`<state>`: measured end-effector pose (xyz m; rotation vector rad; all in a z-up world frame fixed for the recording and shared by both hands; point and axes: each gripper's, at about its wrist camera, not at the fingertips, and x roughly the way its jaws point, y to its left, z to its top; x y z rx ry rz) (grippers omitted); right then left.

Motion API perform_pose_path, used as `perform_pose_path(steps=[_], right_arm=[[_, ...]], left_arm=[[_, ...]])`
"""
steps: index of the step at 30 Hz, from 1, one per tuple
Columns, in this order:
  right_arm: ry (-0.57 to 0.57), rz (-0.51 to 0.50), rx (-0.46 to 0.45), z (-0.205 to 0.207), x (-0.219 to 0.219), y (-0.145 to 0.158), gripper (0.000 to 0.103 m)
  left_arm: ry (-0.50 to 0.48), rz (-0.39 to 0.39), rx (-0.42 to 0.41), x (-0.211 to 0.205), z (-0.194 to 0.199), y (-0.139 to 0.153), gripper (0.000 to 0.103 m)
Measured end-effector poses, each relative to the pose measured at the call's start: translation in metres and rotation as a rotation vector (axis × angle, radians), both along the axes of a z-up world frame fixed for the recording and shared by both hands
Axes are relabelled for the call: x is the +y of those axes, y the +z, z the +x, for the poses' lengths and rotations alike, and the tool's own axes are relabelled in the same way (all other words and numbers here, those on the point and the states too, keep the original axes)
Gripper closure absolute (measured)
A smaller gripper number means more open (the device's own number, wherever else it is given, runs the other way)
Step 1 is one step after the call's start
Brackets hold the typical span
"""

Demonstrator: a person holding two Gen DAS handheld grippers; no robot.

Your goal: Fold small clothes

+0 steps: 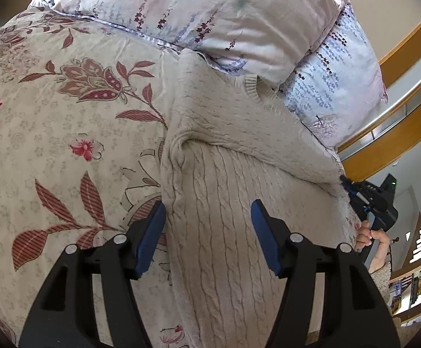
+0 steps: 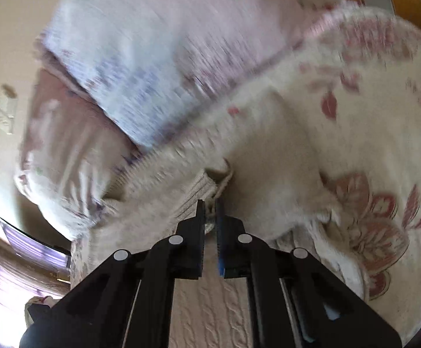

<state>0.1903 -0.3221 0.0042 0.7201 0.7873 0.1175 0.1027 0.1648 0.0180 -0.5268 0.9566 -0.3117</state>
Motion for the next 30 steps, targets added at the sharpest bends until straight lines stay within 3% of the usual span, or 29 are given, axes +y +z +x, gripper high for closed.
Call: perform_pose_path(steps=[2, 4, 6, 8, 9, 12, 13, 20, 24, 30], right_arm=[[-0.016, -0.078, -0.023, -0.004, 0.002, 0.008, 0.096], [-0.036, -0.161, 0.062, 0.001, 0.003, -0.001, 0.096], [-0.033, -0.131, 0.145, 0.004, -0.001, -0.015, 0.095], [-0.037, -0.088, 0.154, -0.001, -0.007, -0.017, 0.093], [-0.033, -0.081, 0.154, -0.005, -0.008, -0.015, 0.087], [-0.023, -0.071, 0.134, -0.023, -0.014, -0.005, 0.053], [-0.019, -0.084, 0.120, -0.032, -0.017, 0.000, 0.050], [0.011, -0.058, 0.114, -0.084, -0.046, -0.001, 0.050], [0.035, -0.042, 0.143, -0.108, -0.055, -0.009, 0.051], [0.145, 0.074, 0.163, -0.141, -0.050, -0.026, 0.064]], left_arm=[[-0.003, -0.003, -0.003, 0.000, -0.002, 0.000, 0.042], [-0.008, -0.005, -0.004, 0.001, -0.004, -0.001, 0.042], [-0.010, -0.007, -0.001, 0.001, -0.005, -0.002, 0.042], [-0.014, -0.015, 0.003, 0.001, -0.007, -0.004, 0.042], [-0.018, -0.021, 0.005, 0.001, -0.008, -0.004, 0.042], [-0.030, -0.034, 0.004, 0.001, -0.013, -0.006, 0.042], [-0.033, -0.038, 0.005, 0.001, -0.015, -0.007, 0.042], [-0.068, -0.094, 0.001, -0.001, -0.030, -0.010, 0.043], [-0.091, -0.137, 0.007, -0.002, -0.043, -0.014, 0.050], [-0.129, -0.222, 0.014, -0.004, -0.071, -0.021, 0.065]])
